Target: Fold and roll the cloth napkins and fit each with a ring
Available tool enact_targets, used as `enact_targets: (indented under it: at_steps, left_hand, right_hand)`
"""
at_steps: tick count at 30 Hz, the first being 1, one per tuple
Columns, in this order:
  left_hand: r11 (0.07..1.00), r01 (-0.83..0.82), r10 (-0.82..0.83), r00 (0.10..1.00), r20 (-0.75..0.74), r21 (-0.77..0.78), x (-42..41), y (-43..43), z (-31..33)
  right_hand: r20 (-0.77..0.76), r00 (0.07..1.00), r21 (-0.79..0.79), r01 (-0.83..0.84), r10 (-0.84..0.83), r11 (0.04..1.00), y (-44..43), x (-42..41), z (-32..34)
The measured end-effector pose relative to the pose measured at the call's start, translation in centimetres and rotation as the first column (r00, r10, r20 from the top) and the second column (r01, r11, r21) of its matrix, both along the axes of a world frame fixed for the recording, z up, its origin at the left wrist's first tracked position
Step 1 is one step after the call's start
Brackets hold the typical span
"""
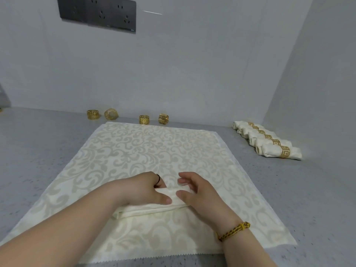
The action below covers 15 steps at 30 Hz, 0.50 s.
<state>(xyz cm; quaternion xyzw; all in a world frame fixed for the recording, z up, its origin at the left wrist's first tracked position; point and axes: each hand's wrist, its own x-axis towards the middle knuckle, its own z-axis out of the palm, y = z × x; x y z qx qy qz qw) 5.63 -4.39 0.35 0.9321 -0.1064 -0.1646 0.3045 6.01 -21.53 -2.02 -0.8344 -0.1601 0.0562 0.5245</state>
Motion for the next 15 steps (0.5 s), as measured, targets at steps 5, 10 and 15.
enact_targets:
  at_steps: [5, 10, 15]
  left_hand:
    - [0.999, -0.031, 0.033, 0.991, 0.129, -0.022, -0.3, -0.2, -0.2]
    - [0.99, -0.035, 0.066, 0.971, 0.229, -0.138, -0.6, 0.7, 0.7]
    - [0.933, -0.155, 0.223, 0.957, 0.184, -0.326, 0.1, 2.6, 1.0]
  right_hand:
    - [-0.013, 1.0, -0.015, 0.018, -0.018, 1.0, -0.4, -0.2, 0.5]
    - [-0.083, 0.997, 0.216, 0.03, -0.012, 0.976, 0.4, -0.2, 0.7]
    - [-0.104, 0.994, 0.201, -0.006, 0.027, 0.98, 2.1, 1.2, 2.1]
